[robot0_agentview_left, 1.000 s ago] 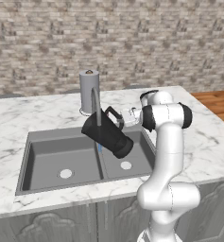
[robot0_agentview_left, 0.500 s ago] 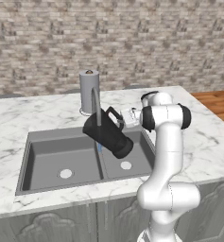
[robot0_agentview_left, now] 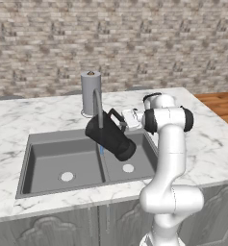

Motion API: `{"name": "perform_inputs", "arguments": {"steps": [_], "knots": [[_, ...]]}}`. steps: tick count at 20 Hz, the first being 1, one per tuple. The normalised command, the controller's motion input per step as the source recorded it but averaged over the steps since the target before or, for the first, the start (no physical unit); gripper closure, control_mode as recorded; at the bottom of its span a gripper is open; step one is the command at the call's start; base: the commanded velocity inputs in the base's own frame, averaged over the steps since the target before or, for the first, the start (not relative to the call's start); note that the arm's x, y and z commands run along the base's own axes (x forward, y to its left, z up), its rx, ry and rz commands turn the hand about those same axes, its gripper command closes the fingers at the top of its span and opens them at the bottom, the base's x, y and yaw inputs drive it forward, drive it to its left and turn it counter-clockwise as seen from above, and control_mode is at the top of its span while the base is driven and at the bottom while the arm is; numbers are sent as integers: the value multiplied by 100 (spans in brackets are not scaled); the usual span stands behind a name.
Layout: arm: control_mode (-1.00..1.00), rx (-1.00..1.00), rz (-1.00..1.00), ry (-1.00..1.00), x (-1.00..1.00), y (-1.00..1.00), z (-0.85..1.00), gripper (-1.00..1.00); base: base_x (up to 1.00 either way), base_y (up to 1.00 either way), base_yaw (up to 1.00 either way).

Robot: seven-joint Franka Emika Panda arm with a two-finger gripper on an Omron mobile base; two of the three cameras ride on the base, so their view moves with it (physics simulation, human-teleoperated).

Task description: Turn on the sink faucet and place the jug under the water for a few seconds to fill it up.

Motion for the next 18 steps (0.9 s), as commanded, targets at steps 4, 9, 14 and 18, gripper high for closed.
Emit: {"name": "perform_inputs", "arguments": {"steps": [4,9,14,18], "knots": [[-100,0,7,-25,-35,-23,-52,100,0,0,0],[-100,0,9,-24,-61,-10,-35,100,0,0,0],[-100,0,9,-17,-54,-8,-37,100,0,0,0],[-100,1,9,-14,-37,-13,-37,100,0,0,0]]}}
